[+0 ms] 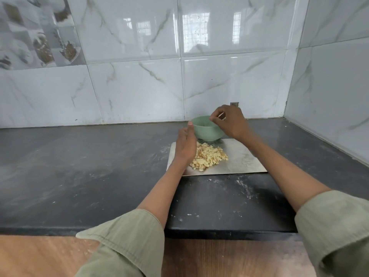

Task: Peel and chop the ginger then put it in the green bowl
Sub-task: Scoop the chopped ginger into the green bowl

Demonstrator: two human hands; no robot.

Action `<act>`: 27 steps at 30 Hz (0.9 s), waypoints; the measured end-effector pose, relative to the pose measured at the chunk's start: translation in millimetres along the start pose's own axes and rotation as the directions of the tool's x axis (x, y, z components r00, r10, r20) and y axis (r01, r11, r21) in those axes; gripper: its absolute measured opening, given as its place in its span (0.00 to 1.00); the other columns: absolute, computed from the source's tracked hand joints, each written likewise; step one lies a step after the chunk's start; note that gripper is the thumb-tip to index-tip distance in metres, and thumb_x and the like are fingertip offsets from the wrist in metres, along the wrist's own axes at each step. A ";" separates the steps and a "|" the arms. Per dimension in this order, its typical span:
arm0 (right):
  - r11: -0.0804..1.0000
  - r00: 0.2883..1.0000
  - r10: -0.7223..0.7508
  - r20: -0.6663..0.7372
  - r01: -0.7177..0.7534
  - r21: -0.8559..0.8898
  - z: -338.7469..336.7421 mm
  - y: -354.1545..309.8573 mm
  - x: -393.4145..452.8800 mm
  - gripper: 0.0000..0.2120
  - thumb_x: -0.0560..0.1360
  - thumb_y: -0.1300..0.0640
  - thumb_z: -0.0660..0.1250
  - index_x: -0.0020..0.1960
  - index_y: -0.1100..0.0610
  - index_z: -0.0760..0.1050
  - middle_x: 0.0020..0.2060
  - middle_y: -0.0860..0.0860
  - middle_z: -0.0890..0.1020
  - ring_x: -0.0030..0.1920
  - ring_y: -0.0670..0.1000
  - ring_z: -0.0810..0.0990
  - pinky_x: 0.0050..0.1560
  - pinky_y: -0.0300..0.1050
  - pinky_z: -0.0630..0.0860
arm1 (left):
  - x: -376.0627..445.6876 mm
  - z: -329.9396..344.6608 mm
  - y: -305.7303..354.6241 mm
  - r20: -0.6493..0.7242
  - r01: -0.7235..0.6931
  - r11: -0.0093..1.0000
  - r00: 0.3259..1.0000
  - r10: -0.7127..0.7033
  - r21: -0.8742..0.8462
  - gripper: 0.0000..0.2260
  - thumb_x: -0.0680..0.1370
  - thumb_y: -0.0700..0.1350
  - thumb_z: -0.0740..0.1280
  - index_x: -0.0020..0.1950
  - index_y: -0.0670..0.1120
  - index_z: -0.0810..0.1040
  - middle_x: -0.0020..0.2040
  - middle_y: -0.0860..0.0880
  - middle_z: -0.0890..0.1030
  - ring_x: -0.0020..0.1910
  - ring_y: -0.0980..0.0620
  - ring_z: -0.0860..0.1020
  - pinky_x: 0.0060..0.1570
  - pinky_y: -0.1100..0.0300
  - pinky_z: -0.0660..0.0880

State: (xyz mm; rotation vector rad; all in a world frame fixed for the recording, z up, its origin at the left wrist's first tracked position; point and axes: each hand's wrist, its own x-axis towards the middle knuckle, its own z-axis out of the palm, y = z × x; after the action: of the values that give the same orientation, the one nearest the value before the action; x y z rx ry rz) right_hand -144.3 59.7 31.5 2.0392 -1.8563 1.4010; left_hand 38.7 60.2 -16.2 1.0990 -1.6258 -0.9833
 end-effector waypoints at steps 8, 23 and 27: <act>0.994 0.859 -0.089 0.505 0.041 0.105 -20.2 -14.7 -61.6 0.21 0.73 0.35 0.74 0.61 0.43 0.81 0.56 0.39 0.83 0.56 0.38 0.81 0.64 0.46 0.77 | 7.5 2.3 -5.5 -0.017 0.053 0.998 0.998 -0.054 -0.040 0.34 0.84 0.68 0.44 0.81 0.46 0.56 0.75 0.45 0.71 0.73 0.46 0.69 0.59 0.58 0.60; 0.954 0.816 -0.184 0.549 0.283 -0.101 38.2 -1.9 -70.9 0.40 0.73 0.26 0.61 0.79 0.44 0.61 0.74 0.43 0.66 0.75 0.49 0.62 0.75 0.60 0.62 | -1.8 4.7 4.5 -0.025 0.049 0.998 0.998 -0.050 -0.025 0.29 0.84 0.68 0.45 0.67 0.46 0.68 0.56 0.52 0.77 0.56 0.51 0.75 0.45 0.58 0.66; 0.924 0.826 -0.207 0.525 0.342 -0.174 42.6 -5.1 -67.3 0.36 0.74 0.31 0.60 0.78 0.43 0.62 0.74 0.44 0.67 0.69 0.51 0.64 0.68 0.64 0.67 | -4.4 4.0 6.3 -0.022 0.054 0.999 0.998 -0.054 -0.009 0.28 0.84 0.67 0.45 0.65 0.47 0.70 0.55 0.52 0.77 0.54 0.51 0.75 0.46 0.57 0.65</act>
State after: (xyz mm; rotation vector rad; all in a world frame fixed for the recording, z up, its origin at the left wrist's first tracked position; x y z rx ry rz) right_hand -107.2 88.4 -33.2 2.5552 -1.6675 0.5482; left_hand 34.4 66.6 -12.4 1.1495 -1.5796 -1.0084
